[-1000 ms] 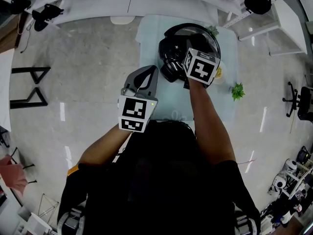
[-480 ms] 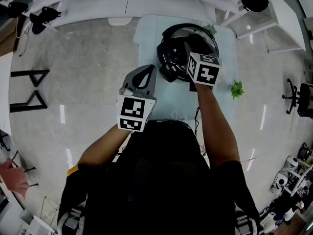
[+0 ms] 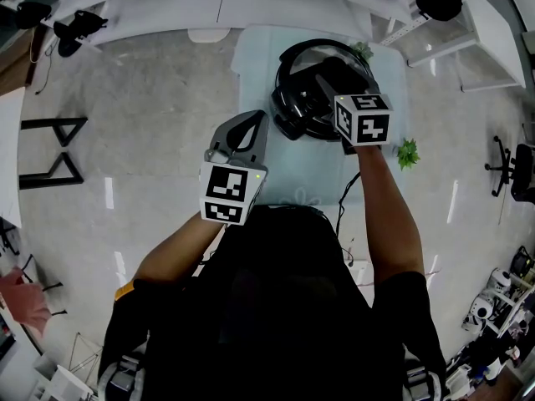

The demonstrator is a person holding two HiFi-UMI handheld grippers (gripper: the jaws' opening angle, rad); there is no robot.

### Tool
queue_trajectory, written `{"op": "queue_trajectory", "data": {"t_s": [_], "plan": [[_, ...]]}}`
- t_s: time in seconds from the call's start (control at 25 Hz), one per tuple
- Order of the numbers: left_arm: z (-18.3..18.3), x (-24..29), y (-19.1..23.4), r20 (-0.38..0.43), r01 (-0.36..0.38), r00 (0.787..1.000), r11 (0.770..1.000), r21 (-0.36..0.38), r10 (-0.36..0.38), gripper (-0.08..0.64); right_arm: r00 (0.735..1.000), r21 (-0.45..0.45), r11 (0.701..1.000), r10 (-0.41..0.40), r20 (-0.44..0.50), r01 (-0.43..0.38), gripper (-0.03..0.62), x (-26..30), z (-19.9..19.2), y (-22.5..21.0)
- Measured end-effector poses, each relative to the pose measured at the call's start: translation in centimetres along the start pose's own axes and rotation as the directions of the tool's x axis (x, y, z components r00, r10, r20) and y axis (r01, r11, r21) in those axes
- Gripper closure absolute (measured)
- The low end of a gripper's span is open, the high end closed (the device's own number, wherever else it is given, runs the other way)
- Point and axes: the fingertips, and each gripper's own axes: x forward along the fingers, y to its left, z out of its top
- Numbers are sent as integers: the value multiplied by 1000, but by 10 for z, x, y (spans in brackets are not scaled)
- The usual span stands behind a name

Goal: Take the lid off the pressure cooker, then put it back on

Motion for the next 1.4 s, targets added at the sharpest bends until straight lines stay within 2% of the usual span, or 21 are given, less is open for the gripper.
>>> {"op": "queue_trajectory", "data": {"t_s": [0.24, 0.4, 0.56, 0.88, 1.16, 1.4], "plan": [[5, 4, -3, 2, 2, 1000, 1000, 3, -2, 552, 994, -85, 990, 112, -5, -112, 301, 1, 2, 3], [4, 7, -7, -4, 4, 1000, 1000, 4, -4, 552, 978, -155, 966, 208, -23, -209, 302, 1, 0, 8], [4, 11, -9, -10, 3, 1000, 1000, 5, -3, 552, 956, -169, 942, 292, -8, -289, 302, -1, -8, 8], [4, 22, -18, -24, 5, 1000, 1000, 15, -5, 552, 957, -192, 940, 290, 15, -282, 301, 0, -7, 8], [3, 25, -24, -31, 9, 999, 1000, 18, -8, 552, 946, -229, 920, 324, -7, -317, 301, 0, -7, 10], [6, 25, -26, -23, 8, 1000, 1000, 18, -7, 554, 955, -224, 932, 295, 11, -285, 301, 0, -6, 9]]}}
